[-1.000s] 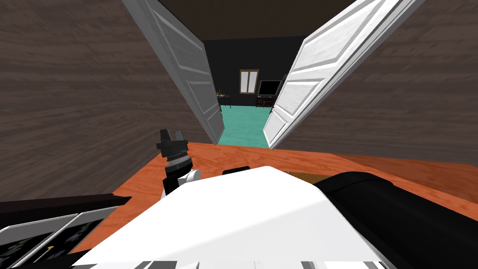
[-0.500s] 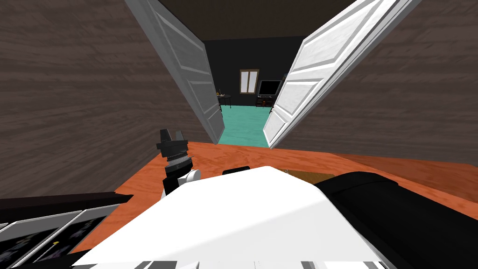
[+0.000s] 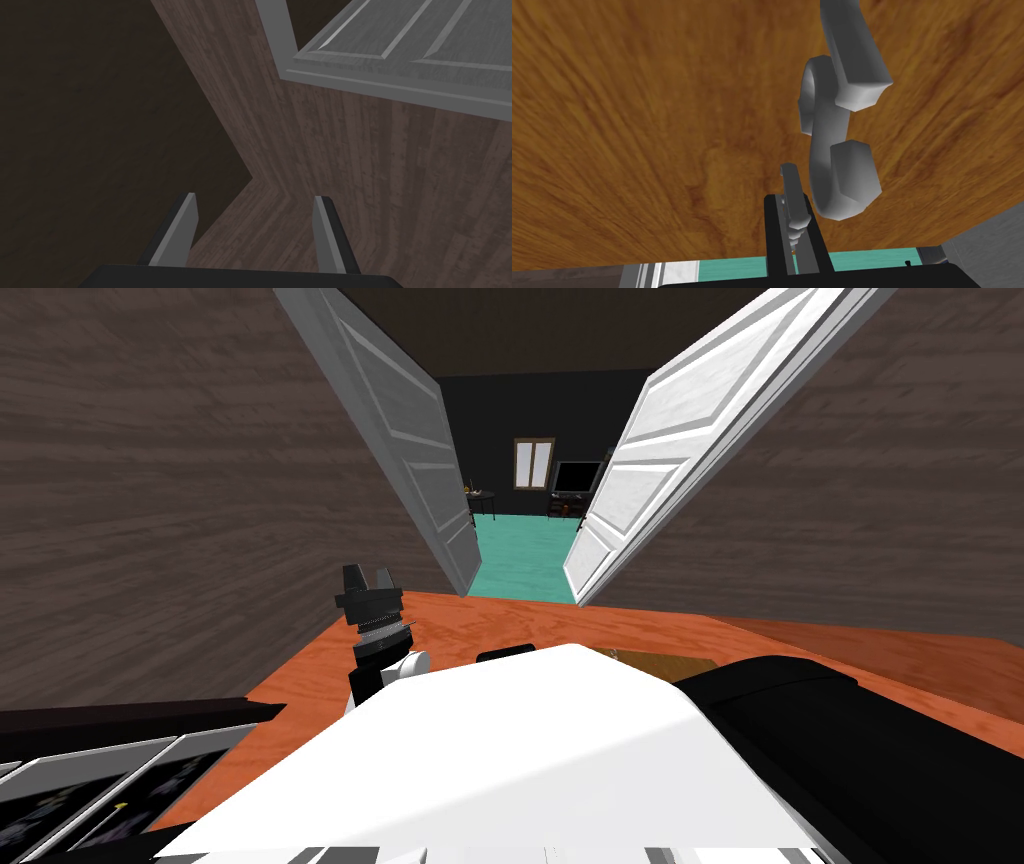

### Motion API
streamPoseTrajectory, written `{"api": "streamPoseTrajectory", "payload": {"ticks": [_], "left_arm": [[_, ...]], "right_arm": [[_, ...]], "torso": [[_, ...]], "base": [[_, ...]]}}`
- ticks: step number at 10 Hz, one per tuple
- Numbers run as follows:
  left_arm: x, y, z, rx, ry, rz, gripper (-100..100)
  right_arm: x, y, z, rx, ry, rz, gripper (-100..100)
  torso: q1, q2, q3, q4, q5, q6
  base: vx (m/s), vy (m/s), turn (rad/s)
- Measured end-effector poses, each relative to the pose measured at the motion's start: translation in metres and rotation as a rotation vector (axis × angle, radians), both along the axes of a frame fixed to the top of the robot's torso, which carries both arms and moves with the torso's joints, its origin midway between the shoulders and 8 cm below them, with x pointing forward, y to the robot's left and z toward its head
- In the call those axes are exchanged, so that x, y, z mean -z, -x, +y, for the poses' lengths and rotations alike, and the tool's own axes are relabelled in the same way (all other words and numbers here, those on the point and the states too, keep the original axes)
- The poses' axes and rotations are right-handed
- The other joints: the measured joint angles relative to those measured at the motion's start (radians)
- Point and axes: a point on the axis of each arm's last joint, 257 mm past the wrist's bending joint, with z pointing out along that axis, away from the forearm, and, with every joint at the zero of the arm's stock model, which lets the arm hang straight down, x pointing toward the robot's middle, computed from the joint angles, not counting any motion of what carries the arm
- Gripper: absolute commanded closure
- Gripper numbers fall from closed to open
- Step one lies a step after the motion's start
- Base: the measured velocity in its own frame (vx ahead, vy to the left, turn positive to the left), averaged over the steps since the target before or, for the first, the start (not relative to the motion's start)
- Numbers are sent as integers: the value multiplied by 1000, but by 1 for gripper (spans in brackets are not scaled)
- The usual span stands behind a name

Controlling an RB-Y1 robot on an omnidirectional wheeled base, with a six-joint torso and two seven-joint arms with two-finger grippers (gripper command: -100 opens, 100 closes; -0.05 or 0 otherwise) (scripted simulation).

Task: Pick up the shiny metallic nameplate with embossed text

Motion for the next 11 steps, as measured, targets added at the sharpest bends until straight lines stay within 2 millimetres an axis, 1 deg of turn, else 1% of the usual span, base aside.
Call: {"api": "streamPoseTrajectory", "payload": {"ticks": [2,3,4,5,11], "left_arm": [[0,0,0,0,0,0,0],[0,0,0,0,0,0,0],[0,0,0,0,0,0,0],[0,0,0,0,0,0,0],[0,0,0,0,0,0,0]], "right_arm": [[0,0,0,2,-1,0,100],[0,0,0,2,-1,0,0],[0,0,0,2,-1,0,100],[-3,9,-1,5,1,1,100],[-11,36,5,-3,4,3,100]], "torso": [[-2,0,0,0,-1,-1],[-2,0,0,0,-1,-1],[-3,0,0,0,-1,-1],[-4,-2,-1,-1,0,0],[-3,-3,-2,-1,0,0]], "base": [[0,0,0],[0,0,0],[48,-22,5],[64,-24,-11],[46,-11,-1]]}}
